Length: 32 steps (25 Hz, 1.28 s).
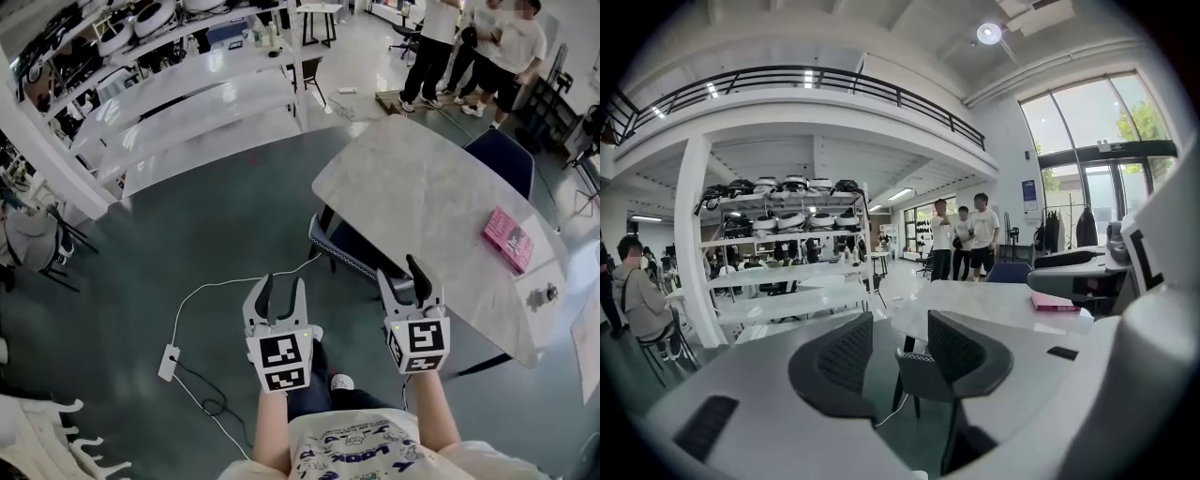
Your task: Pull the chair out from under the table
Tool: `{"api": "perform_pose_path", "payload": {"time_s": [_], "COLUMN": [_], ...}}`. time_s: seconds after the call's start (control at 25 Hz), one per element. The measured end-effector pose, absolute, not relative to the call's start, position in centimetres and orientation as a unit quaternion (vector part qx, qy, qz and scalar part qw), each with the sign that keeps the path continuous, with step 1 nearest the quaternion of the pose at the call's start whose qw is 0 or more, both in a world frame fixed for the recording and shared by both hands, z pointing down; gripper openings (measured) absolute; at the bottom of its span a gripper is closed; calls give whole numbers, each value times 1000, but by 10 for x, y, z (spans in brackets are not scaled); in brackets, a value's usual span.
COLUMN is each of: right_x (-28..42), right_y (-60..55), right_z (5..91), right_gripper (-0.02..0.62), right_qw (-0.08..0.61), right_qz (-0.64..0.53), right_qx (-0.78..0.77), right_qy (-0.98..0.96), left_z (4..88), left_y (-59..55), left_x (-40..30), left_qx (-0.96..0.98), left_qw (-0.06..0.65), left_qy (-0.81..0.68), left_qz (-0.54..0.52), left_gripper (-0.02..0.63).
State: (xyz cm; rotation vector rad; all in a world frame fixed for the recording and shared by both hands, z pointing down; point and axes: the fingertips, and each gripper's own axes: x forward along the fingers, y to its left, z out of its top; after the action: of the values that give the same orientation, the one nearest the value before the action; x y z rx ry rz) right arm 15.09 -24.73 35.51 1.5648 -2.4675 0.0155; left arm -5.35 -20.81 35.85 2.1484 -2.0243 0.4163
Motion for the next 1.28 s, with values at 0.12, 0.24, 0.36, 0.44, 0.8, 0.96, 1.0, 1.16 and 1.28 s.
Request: {"api": "perform_pose_path", "payload": {"time_s": [0.12, 0.24, 0.36, 0.44, 0.8, 0.96, 1.0, 1.16, 1.28], "right_x": [143, 138, 136, 135, 141, 146, 146, 148, 153], "right_y": [-268, -292, -315, -330, -373, -384, -386, -383, -375], "right_z": [363, 368, 372, 376, 398, 410, 412, 426, 445], "right_gripper": [244, 244, 245, 245, 247, 247, 247, 247, 247], "right_qw": [115, 117, 122, 127, 166, 191, 196, 222, 249], "right_qz": [5, 8, 14, 16, 26, 30, 33, 42, 48], "right_qx": [543, 563, 584, 597, 649, 658, 659, 658, 652], "right_qy": [-832, -818, -802, -792, -742, -728, -725, -719, -714], "left_z": [367, 372, 375, 378, 401, 416, 420, 435, 449], "left_y": [-237, -271, -306, -328, -407, -429, -432, -441, -441], "left_x": [-61, -67, -68, -68, -52, -41, -38, -27, -15], "left_qx": [729, 746, 765, 779, 834, 852, 856, 873, 882], "left_qw": [82, 79, 78, 75, 69, 65, 65, 64, 56], "left_qy": [-665, -646, -622, -604, -516, -478, -468, -423, -392], "left_qz": [141, 143, 147, 152, 183, 204, 209, 234, 255], "left_gripper": [192, 192, 192, 192, 192, 193, 193, 193, 195]}}
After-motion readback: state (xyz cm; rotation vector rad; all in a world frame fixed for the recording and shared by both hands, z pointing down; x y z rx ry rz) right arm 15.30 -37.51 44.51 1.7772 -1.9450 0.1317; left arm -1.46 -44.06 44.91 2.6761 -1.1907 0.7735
